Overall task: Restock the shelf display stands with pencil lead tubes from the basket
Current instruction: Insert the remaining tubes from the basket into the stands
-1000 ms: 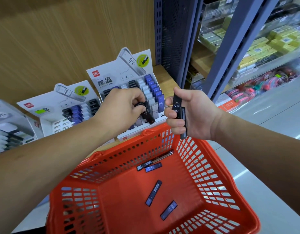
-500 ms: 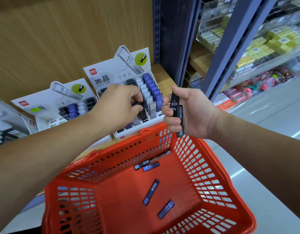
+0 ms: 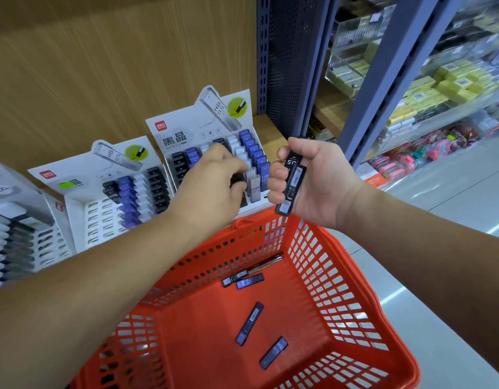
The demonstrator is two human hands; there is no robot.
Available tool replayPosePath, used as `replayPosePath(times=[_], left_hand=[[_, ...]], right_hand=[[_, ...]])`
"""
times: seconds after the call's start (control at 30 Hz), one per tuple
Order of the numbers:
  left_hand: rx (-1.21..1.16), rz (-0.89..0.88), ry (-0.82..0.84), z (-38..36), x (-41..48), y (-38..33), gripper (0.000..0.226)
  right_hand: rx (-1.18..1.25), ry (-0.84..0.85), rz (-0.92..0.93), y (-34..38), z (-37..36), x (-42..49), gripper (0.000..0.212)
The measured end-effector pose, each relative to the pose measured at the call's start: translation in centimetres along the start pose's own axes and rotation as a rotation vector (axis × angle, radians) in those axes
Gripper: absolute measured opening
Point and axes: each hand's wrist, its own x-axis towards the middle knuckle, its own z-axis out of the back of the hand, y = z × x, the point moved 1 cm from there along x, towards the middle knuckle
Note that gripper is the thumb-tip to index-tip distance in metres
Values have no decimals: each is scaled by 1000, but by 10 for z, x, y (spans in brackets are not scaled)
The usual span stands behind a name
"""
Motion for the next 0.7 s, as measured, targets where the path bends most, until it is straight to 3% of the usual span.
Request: replayPosePath(times=[0.07, 0.13, 0.17, 0.23, 0.3, 0.5, 0.63, 0.7], left_hand=[[-281, 220, -35, 9, -20, -12, 12], [-800, 564, 86, 15, -42, -33, 3], [-1037, 707, 139, 19, -50, -43, 9], [-1352, 853, 116, 23, -60, -49, 20], [-1507, 904, 14, 33, -68, -41, 19], [-1648, 979, -155, 85, -94, 31, 11], [-1384, 985, -344, 122, -108, 94, 26], [-1178, 941, -410, 134, -111, 127, 27]], right_hand=[[73, -32, 32, 0, -10, 2, 34], [90, -46, 61, -3, -25, 5, 40], [75, -49, 72, -6, -34, 7, 43], [11, -46, 89, -14, -57, 9, 47], [-56, -29, 112, -25, -82, 11, 47], [-302, 49, 140, -65, -147, 20, 42], [-737, 6, 304, -83, -174, 34, 28], [-816, 30, 201, -86, -180, 43, 13]])
